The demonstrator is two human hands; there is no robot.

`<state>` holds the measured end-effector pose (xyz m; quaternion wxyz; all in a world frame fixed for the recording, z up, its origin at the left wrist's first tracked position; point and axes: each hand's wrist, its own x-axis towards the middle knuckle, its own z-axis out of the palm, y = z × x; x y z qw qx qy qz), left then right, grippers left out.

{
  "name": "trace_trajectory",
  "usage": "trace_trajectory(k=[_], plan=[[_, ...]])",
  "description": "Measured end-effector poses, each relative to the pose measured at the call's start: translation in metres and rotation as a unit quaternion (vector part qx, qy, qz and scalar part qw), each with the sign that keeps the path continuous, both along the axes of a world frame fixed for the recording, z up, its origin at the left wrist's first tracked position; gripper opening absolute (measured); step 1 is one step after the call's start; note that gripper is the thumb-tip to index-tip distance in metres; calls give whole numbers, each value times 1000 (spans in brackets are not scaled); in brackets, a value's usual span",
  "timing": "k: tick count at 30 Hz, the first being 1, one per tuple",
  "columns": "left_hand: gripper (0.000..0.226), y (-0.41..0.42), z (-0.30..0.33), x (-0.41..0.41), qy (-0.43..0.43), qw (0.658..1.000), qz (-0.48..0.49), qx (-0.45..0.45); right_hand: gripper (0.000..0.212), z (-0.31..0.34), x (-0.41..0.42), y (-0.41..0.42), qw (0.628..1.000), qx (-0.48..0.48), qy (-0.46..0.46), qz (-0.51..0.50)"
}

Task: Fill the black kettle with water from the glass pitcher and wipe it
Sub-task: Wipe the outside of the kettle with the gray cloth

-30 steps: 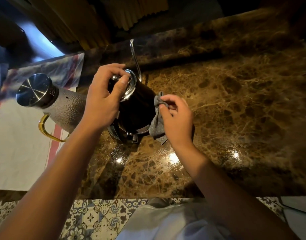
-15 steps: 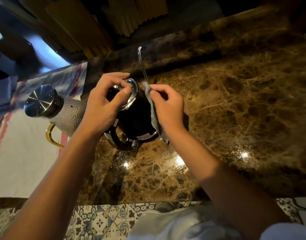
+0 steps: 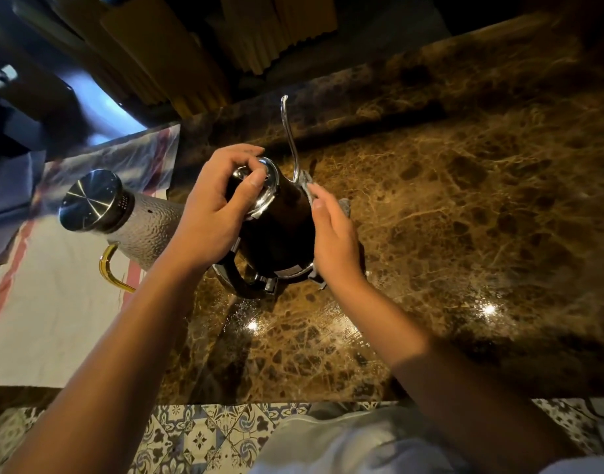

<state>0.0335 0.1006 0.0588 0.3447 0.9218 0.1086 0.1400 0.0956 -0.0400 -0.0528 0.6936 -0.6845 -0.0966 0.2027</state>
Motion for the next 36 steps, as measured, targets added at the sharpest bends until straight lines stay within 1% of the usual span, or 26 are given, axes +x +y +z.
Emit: trace_trajectory(k=[3, 7, 10, 11, 12, 15, 16, 19, 22, 26, 29, 30, 34, 36], plan=[[13, 2, -3, 0, -6, 1000, -5, 3, 40, 5, -24, 2, 997, 43, -47, -34], [18, 4, -6, 0, -21, 1000, -9, -2, 45, 26, -34, 15, 988, 74, -127, -41], [27, 6, -6, 0, -30, 999, -13, 3, 44, 16, -30, 22, 980, 43, -184, -58], [27, 6, -7, 0, -32, 999, -16, 1, 44, 7, -26, 21, 981, 25, -181, -61], [27, 6, -7, 0, -33, 999, -19, -2, 44, 2, -21, 16, 987, 10, -151, -57], [25, 8, -7, 0, -30, 999, -22, -12, 43, -1, -3, -1, 999, -31, 3, -17], [25, 7, -6, 0, -28, 999, -21, -12, 42, 0, 2, -4, 999, -37, 22, -7], [24, 6, -6, -1, -28, 999, -15, -14, 41, 10, 5, -5, 999, -28, 11, -16], [23, 7, -5, -1, -33, 999, -10, -12, 38, 23, 0, 1, 999, 27, -6, -26], [25, 7, -6, -1, -31, 999, -11, -8, 38, 43, -1, 13, 993, 116, -24, -13], [31, 6, -6, -1, -26, 999, -21, 3, 38, 45, 5, 21, 994, 98, -42, 6], [30, 6, -6, -1, -23, 999, -23, 7, 38, 42, 11, 21, 996, 82, -34, 19], [22, 6, -4, 0, -16, 999, -27, 2, 35, 24, 45, 17, 996, -7, 50, 68], [20, 10, 0, 2, -3, 999, -45, 2, 36, 15, 52, 12, 994, -12, 72, 77]])
